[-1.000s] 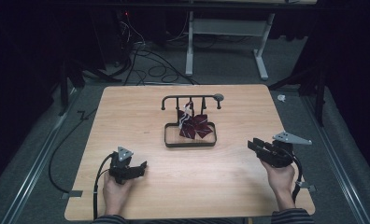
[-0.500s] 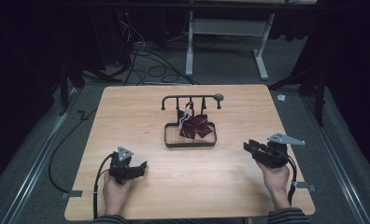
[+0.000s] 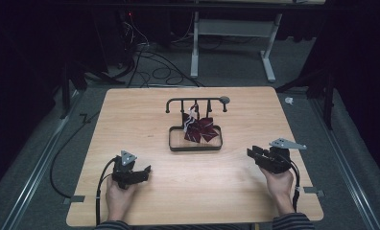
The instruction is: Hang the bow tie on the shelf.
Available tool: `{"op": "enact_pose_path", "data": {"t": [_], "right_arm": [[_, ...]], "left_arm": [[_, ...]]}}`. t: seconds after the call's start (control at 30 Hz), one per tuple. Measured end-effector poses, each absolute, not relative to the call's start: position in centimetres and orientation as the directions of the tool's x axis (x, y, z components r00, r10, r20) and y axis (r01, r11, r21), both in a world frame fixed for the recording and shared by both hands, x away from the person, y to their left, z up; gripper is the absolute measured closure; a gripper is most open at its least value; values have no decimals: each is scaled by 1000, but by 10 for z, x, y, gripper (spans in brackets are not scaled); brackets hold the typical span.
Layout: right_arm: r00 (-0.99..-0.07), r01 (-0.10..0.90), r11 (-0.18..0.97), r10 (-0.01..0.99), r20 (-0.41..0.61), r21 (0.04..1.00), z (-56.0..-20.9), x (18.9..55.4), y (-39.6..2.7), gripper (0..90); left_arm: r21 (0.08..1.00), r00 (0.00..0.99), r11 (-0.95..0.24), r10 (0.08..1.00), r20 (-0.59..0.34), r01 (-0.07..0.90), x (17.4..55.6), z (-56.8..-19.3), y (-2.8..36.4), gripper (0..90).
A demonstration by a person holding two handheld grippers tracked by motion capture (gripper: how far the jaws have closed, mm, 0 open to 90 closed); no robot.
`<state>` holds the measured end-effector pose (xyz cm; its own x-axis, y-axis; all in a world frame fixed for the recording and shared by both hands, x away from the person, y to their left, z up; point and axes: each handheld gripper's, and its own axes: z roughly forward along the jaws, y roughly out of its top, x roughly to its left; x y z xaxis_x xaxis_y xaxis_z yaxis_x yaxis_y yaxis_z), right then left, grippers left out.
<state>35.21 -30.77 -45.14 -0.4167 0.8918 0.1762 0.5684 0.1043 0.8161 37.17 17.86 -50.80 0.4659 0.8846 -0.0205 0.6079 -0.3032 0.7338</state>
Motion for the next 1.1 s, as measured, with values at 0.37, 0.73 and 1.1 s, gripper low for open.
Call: {"op": "enact_pose_path", "data": {"t": [0.37,0.73,1.1], "right_arm": [[-399,599,109,900,178,793,-464,357,-308,680],[-394,626,141,906,155,767,-478,361,-304,679],[-394,632,172,911,123,756,-484,366,-299,676]], "left_arm": [[734,466,-303,884,-20,608,372,-508,179,204],[734,466,-304,885,-20,608,372,-508,179,204],[734,466,-304,885,-19,607,372,-508,178,204]]}}
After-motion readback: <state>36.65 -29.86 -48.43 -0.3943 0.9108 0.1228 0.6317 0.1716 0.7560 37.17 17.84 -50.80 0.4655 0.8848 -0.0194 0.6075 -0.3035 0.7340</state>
